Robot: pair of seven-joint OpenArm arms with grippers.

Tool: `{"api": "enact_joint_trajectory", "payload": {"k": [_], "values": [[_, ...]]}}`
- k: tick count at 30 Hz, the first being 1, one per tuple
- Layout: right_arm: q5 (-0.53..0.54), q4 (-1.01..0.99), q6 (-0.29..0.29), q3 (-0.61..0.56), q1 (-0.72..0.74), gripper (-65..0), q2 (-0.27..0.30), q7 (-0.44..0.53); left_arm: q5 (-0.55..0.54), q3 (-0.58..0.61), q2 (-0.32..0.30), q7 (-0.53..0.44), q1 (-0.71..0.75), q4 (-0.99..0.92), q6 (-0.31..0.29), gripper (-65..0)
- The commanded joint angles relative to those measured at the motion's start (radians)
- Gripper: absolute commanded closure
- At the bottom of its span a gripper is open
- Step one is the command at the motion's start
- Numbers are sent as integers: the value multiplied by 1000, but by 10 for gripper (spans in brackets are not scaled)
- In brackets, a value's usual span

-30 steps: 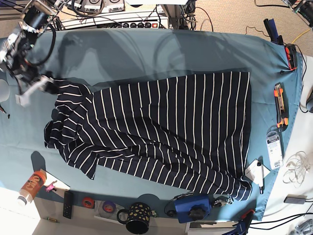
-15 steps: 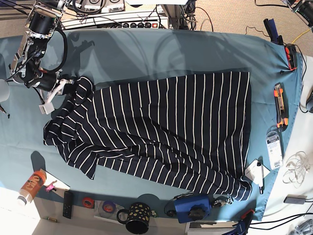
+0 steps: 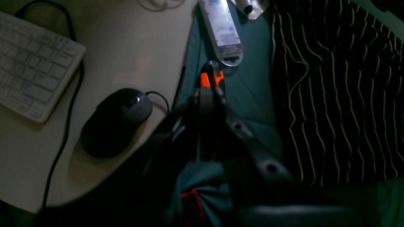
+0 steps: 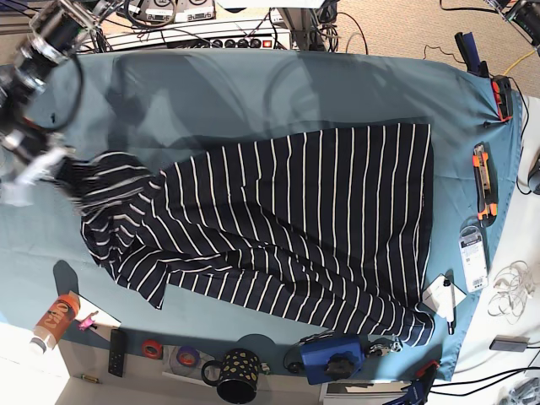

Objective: Layout the t-shirt on the table in an organized manner, then fold the t-shirt properly
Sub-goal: 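Grasp the shirt edges with both grippers and lift them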

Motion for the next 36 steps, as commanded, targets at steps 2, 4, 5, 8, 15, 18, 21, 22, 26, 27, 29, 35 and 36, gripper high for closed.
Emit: {"api": "enact_joint_trajectory", "payload": {"k": [2,4,5,8,15,18,21,22,26,27,29,35,36], "values": [[90,22,1,76,14,0,23,28,-30,17,-3,-10,1,17,-1,0],[114,22,1,149,13,0,24,28,-63,60,26,-2,24,27,-23,0],[117,22,1,183,11,0,24,28,-71,89,45,2,39,35,-37,0],[124,22,1,243,-4,0,29,28,-78,190,114,2,80,80,-48,0],[123,21,1,222,-42,0,26,28,-51,373,288,1,144,197,-122,-67],[123,21,1,200,-41,0,26,28,-35,409,341,-30,179,200,-119,-210],[115,21,1,184,-42,0,26,28,43,417,373,-95,219,200,-58,-233],[115,21,1,180,-42,0,26,28,71,417,376,-106,229,200,-39,-233],[115,21,1,179,-42,0,26,28,98,417,375,-109,258,200,8,-233],[115,21,1,179,-42,0,26,28,90,417,375,-106,264,200,7,-233],[115,21,1,179,-42,0,26,28,76,418,376,-104,271,199,6,-233],[115,21,1,179,-42,0,26,28,78,442,375,-127,271,122,6,-233],[115,21,1,179,-42,0,26,28,77,443,375,-139,271,107,6,-233]]}}
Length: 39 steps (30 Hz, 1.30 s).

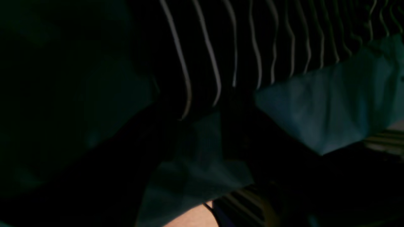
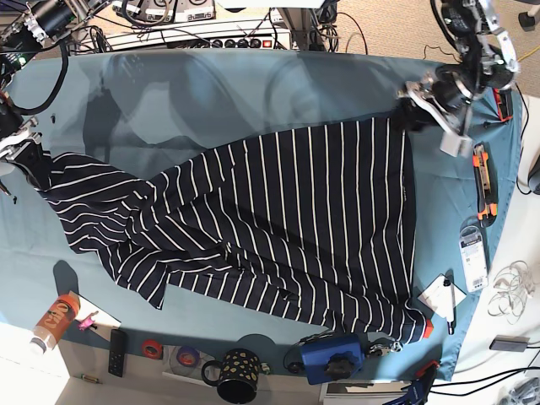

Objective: Layout the t-shirt on the table in an organized manner, then fold the t-shirt properly
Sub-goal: 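Grasp the shirt edges with both grippers and lift them, then stretch the lifted shirt between both grippers and lay it down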

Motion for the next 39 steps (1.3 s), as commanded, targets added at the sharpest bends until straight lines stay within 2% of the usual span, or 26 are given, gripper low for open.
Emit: {"api": "enact_joint_trajectory", "payload": {"k": [1,5,11,13,15,18,19,24,28,30,33,35,39], "values": [[25,17,1,2,8,0,26,25,-26,-3,-9,-30,-2,2,-2,-233],[26,17,1,2,8,0,26,25,-79,-1,-8,-31,-3,-34,-16,-233],[26,17,1,2,8,0,26,25,-76,79,-8,-47,-9,-40,-15,-232],[26,17,1,2,8,0,26,25,-39,118,-8,-67,-18,-40,1,-222],[26,17,1,2,8,0,26,25,31,142,-6,-105,-31,-40,56,-163],[26,17,1,2,2,0,32,25,81,139,-3,-106,-54,-39,121,0],[26,17,1,2,-4,0,40,25,80,132,-3,-93,-60,-38,127,0],[26,17,1,32,-17,0,129,25,74,39,-4,-37,-77,-11,126,0],[25,17,1,60,-17,0,183,25,-10,-95,-4,-24,-77,17,103,0],[24,17,1,62,-22,0,189,25,-71,-148,-7,3,-76,17,62,0],[-5,17,1,56,-54,0,187,25,-100,-184,-10,43,-66,17,23,0],[-36,17,1,51,-90,0,187,25,-100,-200,-10,42,-54,17,21,0],[-178,17,1,51,-144,0,189,25,-82,-285,-11,34,-51,17,20,0]]}}
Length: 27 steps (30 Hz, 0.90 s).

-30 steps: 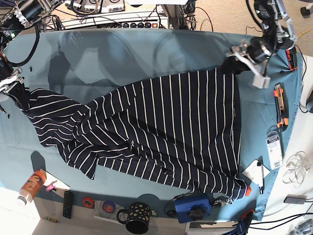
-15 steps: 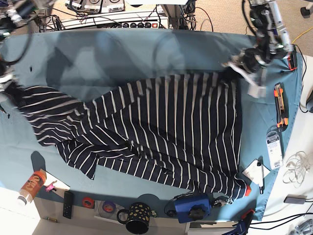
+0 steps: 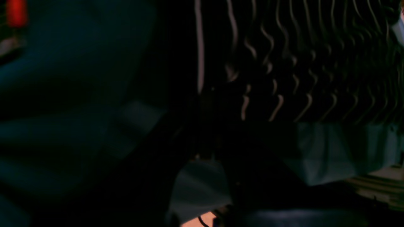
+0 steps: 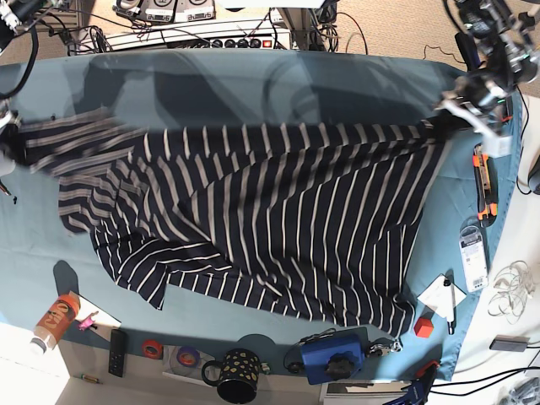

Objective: Layout the t-shirt on the table in an organized manner, then fold the t-shirt properly
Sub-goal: 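Stretch the lifted shirt between both grippers and lay it down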

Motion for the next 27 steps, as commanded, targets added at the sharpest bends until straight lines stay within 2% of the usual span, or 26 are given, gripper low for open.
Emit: {"api": "enact_joint_trajectory", "payload": {"k": [1,4,7,13,16,18,20,21,23,24,25,27], "values": [[-21,15,-2,11,-5,0,33,38,5,-40,-20,-28,-2,16,2,0],[-25,15,-2,11,-21,0,30,38,-14,-107,-36,-23,0,16,-4,0],[-13,15,-2,11,-20,0,20,38,-49,-115,-48,-17,4,16,-4,0],[108,15,-2,8,-19,0,-31,38,-125,-114,-48,-21,3,16,-52,0],[113,15,-2,-33,-17,0,-47,38,-164,-112,-48,-33,-6,16,-52,0],[89,15,-2,-93,-17,0,-54,38,-154,-88,-48,-89,-7,15,-53,0],[14,15,-2,-178,-17,0,-52,38,-115,-33,-49,-164,-7,14,-53,0],[-40,15,-2,-224,-17,0,-50,80,-82,6,-51,-203,-7,14,-53,0],[-181,15,-2,-319,-5,0,-50,254,16,101,-63,-289,-9,14,-52,0],[-264,14,-2,-365,13,0,-51,303,85,144,-68,-341,-15,14,-50,0],[-340,10,-2,-410,39,0,-50,335,160,180,-68,-388,-25,14,-37,0],[-459,-15,-2,-486,95,0,-50,401,275,237,-68,-448,-55,14,41,0]]}}
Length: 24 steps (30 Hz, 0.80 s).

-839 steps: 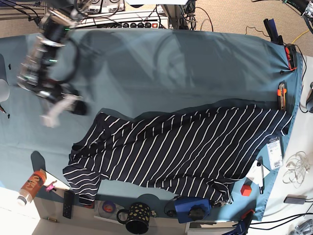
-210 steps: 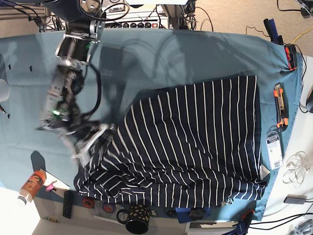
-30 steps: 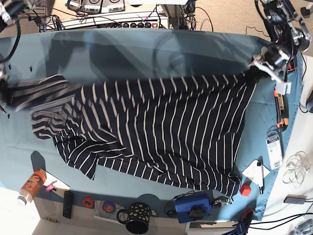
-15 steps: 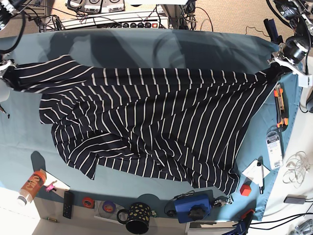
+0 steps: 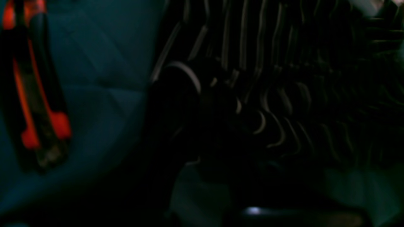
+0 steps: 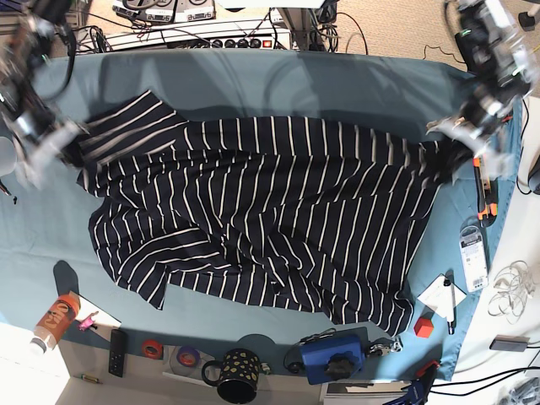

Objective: Layout the t-shirt on the table in an organized manner, then fold the t-shirt properly
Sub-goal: 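Stretch the lifted shirt between both grippers and lay it down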

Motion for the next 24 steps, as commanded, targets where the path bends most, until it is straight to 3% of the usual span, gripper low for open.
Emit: {"api": "enact_joint_trajectory", "payload": {"k": [1,4,8,12,14,17,18,24], "values": [[-26,-3,-4,-17,41,0,27,60,22,13,-15,-42,-27,18,30,0],[-100,-74,-21,-76,148,0,27,132,82,37,-16,-42,-86,18,60,0],[-106,-195,-49,-93,289,0,27,139,97,36,-15,-39,-137,15,60,0],[-105,-275,-38,-93,360,0,27,78,106,36,-16,-39,-140,12,60,0],[-96,-277,-4,-93,362,-8,27,18,107,36,-16,-34,-138,12,56,-1],[-32,-277,-4,-93,362,-190,27,-85,106,36,-16,-27,-138,12,57,-178],[-10,-277,-4,-93,363,-223,28,-119,106,35,-16,-26,-138,12,58,-209],[219,-277,-4,-48,365,-228,82,-204,87,35,-24,15,-139,14,60,-213]]}}
